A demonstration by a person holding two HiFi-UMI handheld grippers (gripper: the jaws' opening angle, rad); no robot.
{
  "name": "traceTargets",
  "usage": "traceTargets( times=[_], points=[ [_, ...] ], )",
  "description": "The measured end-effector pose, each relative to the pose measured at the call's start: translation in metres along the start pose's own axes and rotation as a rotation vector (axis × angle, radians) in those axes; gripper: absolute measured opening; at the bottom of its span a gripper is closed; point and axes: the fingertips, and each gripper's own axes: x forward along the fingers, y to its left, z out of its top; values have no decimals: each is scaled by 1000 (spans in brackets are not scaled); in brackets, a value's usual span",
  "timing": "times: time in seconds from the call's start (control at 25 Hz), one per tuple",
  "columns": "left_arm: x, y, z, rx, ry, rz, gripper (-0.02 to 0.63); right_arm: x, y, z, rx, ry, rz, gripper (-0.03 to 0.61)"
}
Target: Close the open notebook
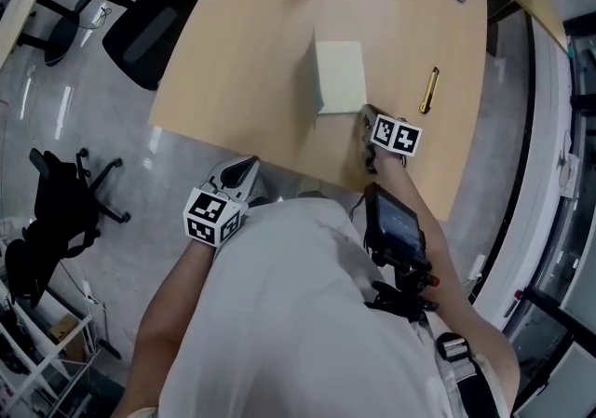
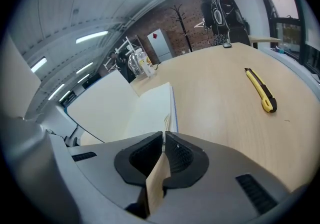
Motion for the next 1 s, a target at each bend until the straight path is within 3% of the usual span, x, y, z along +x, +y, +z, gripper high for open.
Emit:
traceTargets(
  times=[0.16,0.36,0.52,0.72,0.84,1.0],
  points=[
    [-1,-3,-4,7,10,-3,5,4,-9,-13,-16,41,-34,23],
    [2,-8,-5,17,15,-29,5,-20,-23,-2,-56,-71,-130,25],
    [8,-13,-5,26,16,-58,5,-57,0,41,-259,-255,-148,26],
    [10,-15,-3,28,11,-76,5,-85,89,87,-582,-423,1,37],
    [9,-11,-4,24,8,-68,5,-62,123,73,-742,-328,73,38],
    [6,-6,-1,16,-1,-52,5,-27,103,42,-820,-132,-9,40]
  ],
)
